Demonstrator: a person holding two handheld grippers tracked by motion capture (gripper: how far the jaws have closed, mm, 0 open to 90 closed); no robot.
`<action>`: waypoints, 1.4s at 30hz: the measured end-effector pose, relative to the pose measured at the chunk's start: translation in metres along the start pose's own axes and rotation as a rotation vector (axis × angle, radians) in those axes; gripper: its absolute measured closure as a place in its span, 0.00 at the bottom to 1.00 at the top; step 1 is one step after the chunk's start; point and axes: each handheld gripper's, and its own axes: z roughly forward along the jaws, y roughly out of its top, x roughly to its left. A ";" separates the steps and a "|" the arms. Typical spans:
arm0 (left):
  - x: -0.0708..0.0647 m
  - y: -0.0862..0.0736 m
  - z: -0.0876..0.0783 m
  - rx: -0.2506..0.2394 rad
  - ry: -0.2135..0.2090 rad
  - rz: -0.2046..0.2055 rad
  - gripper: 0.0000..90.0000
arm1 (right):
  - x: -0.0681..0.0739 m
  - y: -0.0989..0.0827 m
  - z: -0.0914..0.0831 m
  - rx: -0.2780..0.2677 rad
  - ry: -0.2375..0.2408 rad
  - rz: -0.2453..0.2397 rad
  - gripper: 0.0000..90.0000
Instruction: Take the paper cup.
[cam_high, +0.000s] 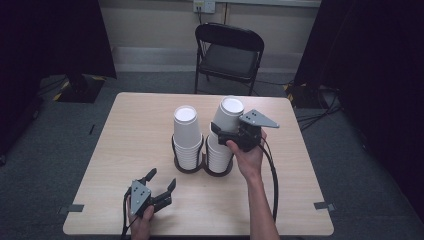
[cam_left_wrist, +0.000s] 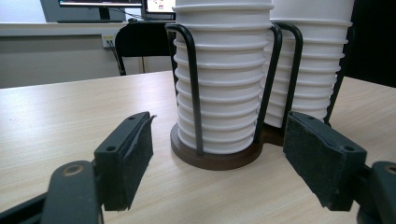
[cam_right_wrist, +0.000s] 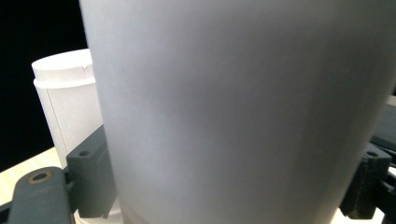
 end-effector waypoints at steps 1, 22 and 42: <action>0.000 0.000 0.000 -0.001 -0.002 -0.003 0.25 | -0.001 0.001 -0.001 -0.006 0.001 0.001 0.15; 0.000 0.000 0.001 0.012 0.011 -0.007 0.30 | -0.002 0.018 -0.016 -0.040 0.005 0.025 0.15; -0.001 0.002 0.004 0.043 0.035 -0.016 0.25 | -0.015 0.029 -0.041 -0.064 -0.040 0.040 0.15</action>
